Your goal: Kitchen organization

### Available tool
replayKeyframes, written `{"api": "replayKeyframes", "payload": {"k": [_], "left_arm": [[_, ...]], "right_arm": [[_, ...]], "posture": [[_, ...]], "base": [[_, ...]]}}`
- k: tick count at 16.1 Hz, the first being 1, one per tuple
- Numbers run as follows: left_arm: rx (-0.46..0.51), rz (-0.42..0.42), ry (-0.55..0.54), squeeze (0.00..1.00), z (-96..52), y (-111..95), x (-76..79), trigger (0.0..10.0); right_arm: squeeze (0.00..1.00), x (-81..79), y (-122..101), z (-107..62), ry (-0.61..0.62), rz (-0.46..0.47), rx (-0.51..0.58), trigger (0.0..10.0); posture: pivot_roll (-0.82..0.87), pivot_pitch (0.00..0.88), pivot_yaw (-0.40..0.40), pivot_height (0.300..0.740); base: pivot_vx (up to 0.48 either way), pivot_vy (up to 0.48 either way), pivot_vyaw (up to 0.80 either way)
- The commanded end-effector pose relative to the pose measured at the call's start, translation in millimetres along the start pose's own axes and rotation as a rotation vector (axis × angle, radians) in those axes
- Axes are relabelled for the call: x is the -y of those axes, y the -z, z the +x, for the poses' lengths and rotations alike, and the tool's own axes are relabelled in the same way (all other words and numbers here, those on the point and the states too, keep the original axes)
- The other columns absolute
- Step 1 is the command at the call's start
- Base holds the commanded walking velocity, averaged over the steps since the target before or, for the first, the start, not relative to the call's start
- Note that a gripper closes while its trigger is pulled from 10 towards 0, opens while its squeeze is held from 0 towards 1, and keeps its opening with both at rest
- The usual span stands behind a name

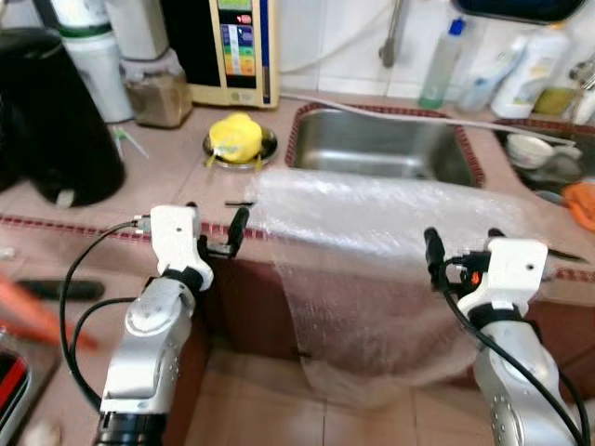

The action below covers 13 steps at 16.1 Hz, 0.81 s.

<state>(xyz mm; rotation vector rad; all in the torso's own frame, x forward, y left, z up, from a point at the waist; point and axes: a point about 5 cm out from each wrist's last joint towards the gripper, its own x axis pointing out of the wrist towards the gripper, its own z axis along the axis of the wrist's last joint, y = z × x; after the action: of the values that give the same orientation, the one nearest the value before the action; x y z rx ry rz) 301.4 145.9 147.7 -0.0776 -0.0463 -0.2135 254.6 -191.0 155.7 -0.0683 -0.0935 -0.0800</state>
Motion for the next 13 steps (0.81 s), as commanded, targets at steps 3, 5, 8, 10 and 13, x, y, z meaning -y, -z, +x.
{"api": "replayKeyframes", "payload": {"k": [3, 5, 8, 10, 13], "left_arm": [[0.016, -0.004, 0.013, 0.00, 1.4, -2.9, 5.9, 10.0], [0.020, -0.012, 0.019, 0.00, 1.4, -3.3, 6.3, 10.0], [0.016, -0.011, 0.022, 0.00, 1.1, -2.7, 6.3, 10.0], [0.016, -0.007, 0.022, 0.00, 1.6, -3.0, 6.4, 10.0], [0.013, -0.009, 0.020, 0.00, 1.3, -2.0, 6.1, 10.0]], "right_arm": [[0.00, 8.2, -2.6, -0.7, 0.023, -0.020, 0.007, 10.0], [0.00, 7.6, -2.8, -0.3, 0.022, -0.022, 0.008, 10.0], [0.00, 8.2, -2.8, -0.3, 0.023, -0.025, 0.007, 10.0], [0.00, 8.4, -3.0, -0.2, 0.023, -0.025, 0.007, 10.0], [0.00, 4.9, -3.3, -0.5, 0.006, -0.013, 0.011, 10.0]], "posture": [[-0.06, 0.082, -0.028, 0.740], [-0.06, 0.081, -0.027, 0.740], [-0.06, 0.083, -0.026, 0.740], [-0.06, 0.088, -0.027, 0.740], [-0.06, 0.080, -0.025, 0.740]], "base": [[0.000, 0.000, 0.00], [0.000, 0.000, 0.00], [0.000, -0.441, 0.00], [0.000, -0.480, 0.00], [0.000, -0.480, 0.00]]}}
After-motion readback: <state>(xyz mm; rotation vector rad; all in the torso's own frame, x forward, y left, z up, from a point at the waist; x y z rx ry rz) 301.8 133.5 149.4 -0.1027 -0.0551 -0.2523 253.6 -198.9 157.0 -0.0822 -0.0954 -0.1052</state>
